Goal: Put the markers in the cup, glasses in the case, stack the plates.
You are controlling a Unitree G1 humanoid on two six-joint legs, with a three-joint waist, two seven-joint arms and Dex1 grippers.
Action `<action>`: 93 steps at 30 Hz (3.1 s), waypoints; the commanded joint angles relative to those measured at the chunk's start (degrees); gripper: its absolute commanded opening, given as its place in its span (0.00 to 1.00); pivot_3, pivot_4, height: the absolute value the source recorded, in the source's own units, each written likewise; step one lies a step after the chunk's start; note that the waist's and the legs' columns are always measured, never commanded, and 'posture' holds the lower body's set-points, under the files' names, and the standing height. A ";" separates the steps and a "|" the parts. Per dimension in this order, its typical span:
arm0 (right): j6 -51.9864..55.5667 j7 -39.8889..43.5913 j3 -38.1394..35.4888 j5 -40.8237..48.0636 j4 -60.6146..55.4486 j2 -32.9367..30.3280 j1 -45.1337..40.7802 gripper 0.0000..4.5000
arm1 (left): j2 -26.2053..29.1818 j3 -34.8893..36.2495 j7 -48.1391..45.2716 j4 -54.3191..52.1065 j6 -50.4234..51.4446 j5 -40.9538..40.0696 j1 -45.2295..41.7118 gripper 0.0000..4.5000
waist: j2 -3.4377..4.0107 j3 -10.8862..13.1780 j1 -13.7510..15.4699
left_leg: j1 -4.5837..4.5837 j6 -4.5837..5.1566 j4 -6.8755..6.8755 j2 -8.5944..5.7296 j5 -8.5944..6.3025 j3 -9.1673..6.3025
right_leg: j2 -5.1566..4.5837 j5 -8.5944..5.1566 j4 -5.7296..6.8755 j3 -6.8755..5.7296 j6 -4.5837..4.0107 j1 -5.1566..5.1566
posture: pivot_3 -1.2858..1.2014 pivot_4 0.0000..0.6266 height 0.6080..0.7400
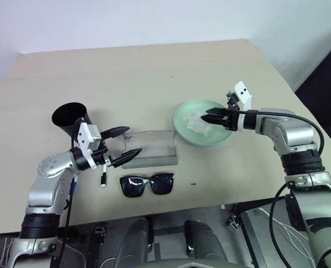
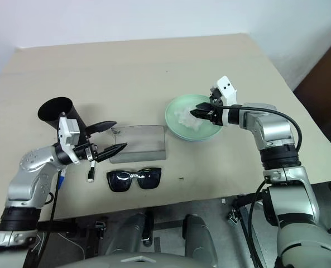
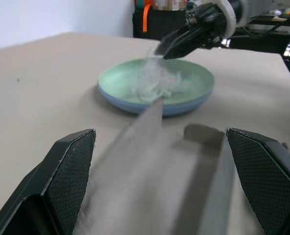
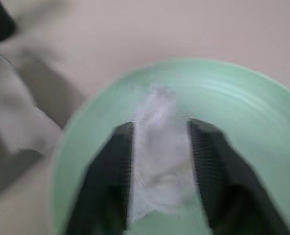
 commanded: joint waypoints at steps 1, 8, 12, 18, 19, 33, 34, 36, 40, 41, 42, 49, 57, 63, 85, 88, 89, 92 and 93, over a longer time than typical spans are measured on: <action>-1.95 1.68 -0.48 -0.54 -0.29 0.05 -2.52 0.69 | 1.11 1.84 0.62 -5.16 1.19 -2.30 1.75 1.00 | 0.00 0.00 -0.06 | 0.01 0.00 0.01 0.00 0.00 0.00 | 0.00 0.00 0.03 0.00 0.00 0.00 | 0.52 0.24 0.96; 4.14 8.56 -2.90 6.08 -7.34 -0.94 -2.65 0.99 | 3.49 4.82 2.78 -12.57 5.21 -5.40 6.93 1.00 | 0.01 0.00 -0.16 | 0.03 -0.13 0.02 0.06 -0.08 0.00 | 0.03 0.00 0.09 0.02 -0.01 -0.03 | 0.52 0.24 0.96; 11.35 12.86 -1.74 11.49 -12.66 -0.21 -3.54 0.99 | 6.14 8.40 3.84 -17.17 8.76 -8.15 10.97 1.00 | 0.03 0.00 -0.35 | 0.03 -0.13 0.00 0.10 -0.08 0.01 | 0.05 0.00 0.09 0.02 -0.01 -0.05 | 0.52 0.24 0.96; 13.41 19.78 6.78 12.22 -15.43 3.69 -8.24 0.99 | 9.03 15.69 3.86 -21.50 11.28 -11.44 19.42 1.00 | 0.06 -0.01 -0.71 | 0.03 -0.16 -0.02 0.14 -0.10 0.01 | 0.03 0.00 0.10 0.05 -0.03 -0.12 | 0.52 0.24 0.96; 13.79 21.03 7.92 12.41 -14.96 4.75 -9.55 0.99 | 9.38 16.69 3.64 -21.61 11.49 -11.54 20.61 1.00 | 0.06 0.00 -0.73 | 0.03 -0.16 -0.05 0.14 -0.10 0.01 | 0.02 -0.01 0.10 0.05 -0.03 -0.12 | 0.52 0.24 0.96; 10.71 36.29 32.46 1.95 -8.17 13.01 -17.71 0.99 | 5.02 15.24 5.97 -19.19 7.42 -7.90 22.72 1.00 | 0.05 -0.03 -0.55 | -0.09 -0.17 -0.33 0.15 -0.11 0.38 | -0.17 0.03 -0.08 0.09 -0.09 -0.51 | 0.52 0.24 0.96; 10.54 36.59 33.49 0.90 -6.42 13.89 -18.32 0.99 | 4.90 15.20 6.21 -19.32 7.35 -7.71 22.88 1.00 | 0.05 -0.03 -0.57 | -0.09 -0.17 -0.35 0.15 -0.11 0.39 | -0.17 0.03 -0.08 0.09 -0.09 -0.51 | 0.52 0.24 0.96; 9.64 37.25 35.05 -1.08 -2.92 15.47 -19.41 0.99 | 4.71 15.10 6.61 -19.48 7.07 -7.45 23.17 1.00 | 0.05 -0.03 -0.65 | -0.08 -0.17 -0.39 0.15 -0.11 0.44 | -0.17 0.03 -0.03 0.12 -0.10 -0.51 | 0.52 0.24 0.96; 7.50 39.25 37.57 -3.78 1.02 16.47 -20.72 0.99 | 4.24 14.67 7.20 -20.07 6.77 -7.15 23.66 1.00 | 0.05 -0.03 -0.83 | -0.06 -0.17 -0.40 0.21 -0.11 0.52 | -0.18 0.03 0.02 0.12 -0.10 -0.54 | 0.52 0.24 0.96; 7.16 39.33 38.22 -3.93 1.62 16.56 -20.94 0.99 | 4.13 14.52 7.30 -20.14 6.66 -7.04 23.74 1.00 | 0.05 -0.03 -0.81 | -0.06 -0.17 -0.40 0.25 -0.11 0.59 | -0.18 0.03 0.03 0.12 -0.10 -0.56 | 0.52 0.24 0.96; 7.16 39.34 39.09 -3.74 2.11 16.74 -21.12 0.99 | 3.99 14.28 7.33 -20.01 6.42 -6.84 23.78 1.00 | 0.05 -0.03 -0.83 | -0.06 -0.17 -0.42 0.30 -0.11 0.67 | -0.21 0.03 0.02 0.10 -0.10 -0.60 | 0.52 0.24 0.96; 6.95 39.34 41.88 -4.91 4.92 19.82 -21.41 0.99 | 3.37 12.53 7.90 -19.62 5.57 -6.07 23.41 1.00 | 0.04 -0.04 -1.82 | -0.06 -0.17 -0.44 0.40 -0.11 0.89 | -0.25 0.03 0.04 0.10 -0.10 -0.55 | 0.52 0.24 0.96; 7.04 39.31 42.58 -7.74 8.45 23.34 -20.44 0.99 | 2.92 11.12 8.44 -19.92 5.06 -5.30 23.67 1.00 | 0.05 -0.07 -1.96 | -0.02 -0.17 -0.46 0.42 -0.11 0.91 | -0.25 0.03 0.12 0.09 -0.09 -0.60 | 0.52 0.24 0.96; 6.99 38.49 40.43 -9.70 11.70 26.05 -20.86 0.79 | 2.79 10.91 8.70 -19.90 4.55 -4.93 23.98 1.00 | 0.05 -0.07 -1.95 | -0.01 -0.18 -0.52 0.48 -0.11 0.95 | -0.25 0.06 0.14 0.06 -0.14 -0.65 | 0.52 0.24 0.96; 13.03 39.34 32.46 -5.65 6.41 22.62 -25.01 0.01 | 3.61 13.05 8.14 -18.84 4.40 -5.98 24.52 1.00 | -0.10 -0.18 -2.79 | -1.03 -0.22 -1.20 3.43 -0.10 4.03 | 0.28 2.07 -0.84 -1.60 -1.29 -1.92 | 0.52 0.24 0.96; 12.68 39.34 30.17 -3.60 7.89 20.62 -28.03 0.01 | 4.12 15.25 7.84 -19.13 4.14 -6.53 26.46 1.00 | -0.10 -0.18 -2.88 | -1.02 -0.22 -1.17 3.58 -0.09 4.10 | 0.20 2.24 -0.87 -1.80 -1.39 -1.95 | 0.52 0.24 0.96; 12.33 39.34 29.64 -3.28 8.73 20.23 -28.88 0.01 | 4.36 15.78 7.64 -19.17 4.03 -6.64 27.06 1.00 | -0.10 -0.18 -2.96 | -1.02 -0.22 -1.17 3.59 -0.09 4.12 | 0.19 2.29 -0.87 -1.87 -1.35 -1.84 | 0.52 0.24 0.96; 9.55 39.34 27.70 -3.26 13.89 19.76 -31.96 0.01 | 5.18 18.41 7.52 -19.00 3.90 -6.89 29.11 1.00 | -0.10 -0.18 -3.22 | -0.97 -0.28 -0.99 3.59 -0.06 4.23 | 0.19 2.32 -0.88 -1.99 -1.31 -1.92 | 0.52 0.24 0.96; 8.09 39.34 27.00 -3.78 16.36 20.06 -33.04 0.01 | 5.22 19.64 7.71 -19.04 4.00 -7.31 29.72 1.00 | -0.11 -0.18 -3.27 | -0.98 -0.30 -0.99 3.61 -0.05 4.26 | 0.20 2.32 -0.91 -1.99 -1.31 -2.11 | 0.52 0.24 0.96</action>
